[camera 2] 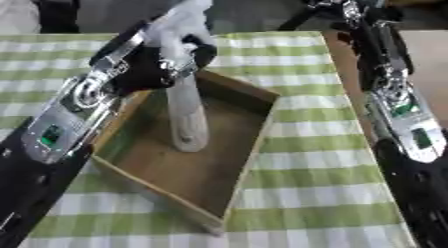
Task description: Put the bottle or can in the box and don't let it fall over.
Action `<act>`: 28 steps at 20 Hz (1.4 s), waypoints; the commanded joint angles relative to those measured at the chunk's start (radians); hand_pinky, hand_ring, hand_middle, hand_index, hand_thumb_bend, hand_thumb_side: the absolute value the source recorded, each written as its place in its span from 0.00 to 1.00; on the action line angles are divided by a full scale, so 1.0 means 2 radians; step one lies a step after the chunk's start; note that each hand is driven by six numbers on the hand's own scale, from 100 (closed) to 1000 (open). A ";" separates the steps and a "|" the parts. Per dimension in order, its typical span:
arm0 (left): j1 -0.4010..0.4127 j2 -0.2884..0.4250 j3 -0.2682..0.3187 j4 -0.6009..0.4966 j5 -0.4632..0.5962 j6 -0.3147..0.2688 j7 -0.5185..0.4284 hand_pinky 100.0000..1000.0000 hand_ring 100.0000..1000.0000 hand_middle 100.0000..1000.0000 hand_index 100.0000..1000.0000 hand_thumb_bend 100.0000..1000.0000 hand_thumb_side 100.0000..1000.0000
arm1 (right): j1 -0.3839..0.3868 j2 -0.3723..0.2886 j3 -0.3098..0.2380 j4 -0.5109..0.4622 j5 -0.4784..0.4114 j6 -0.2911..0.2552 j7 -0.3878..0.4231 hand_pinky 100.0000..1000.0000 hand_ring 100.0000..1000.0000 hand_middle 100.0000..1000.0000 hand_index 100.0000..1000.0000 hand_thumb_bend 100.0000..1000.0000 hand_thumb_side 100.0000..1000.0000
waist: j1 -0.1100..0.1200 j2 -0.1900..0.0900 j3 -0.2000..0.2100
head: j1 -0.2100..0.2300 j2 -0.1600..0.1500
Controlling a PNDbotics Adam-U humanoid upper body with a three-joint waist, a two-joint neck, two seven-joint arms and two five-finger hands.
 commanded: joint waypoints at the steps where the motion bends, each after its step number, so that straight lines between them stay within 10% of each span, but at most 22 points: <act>1: -0.007 0.012 0.007 -0.003 -0.005 -0.005 0.002 1.00 0.74 0.75 0.83 0.56 0.36 | -0.007 -0.015 -0.005 -0.006 -0.004 0.000 -0.002 0.89 0.78 0.84 0.85 0.00 0.68 | -0.002 -0.014 0.001 | -0.002 0.000; 28: 0.075 0.168 0.084 -0.035 0.049 0.016 0.078 1.00 0.72 0.73 0.82 0.44 0.41 | -0.003 -0.022 -0.007 -0.009 -0.002 -0.001 -0.003 0.89 0.78 0.84 0.85 0.00 0.66 | -0.008 -0.031 0.031 | -0.031 0.019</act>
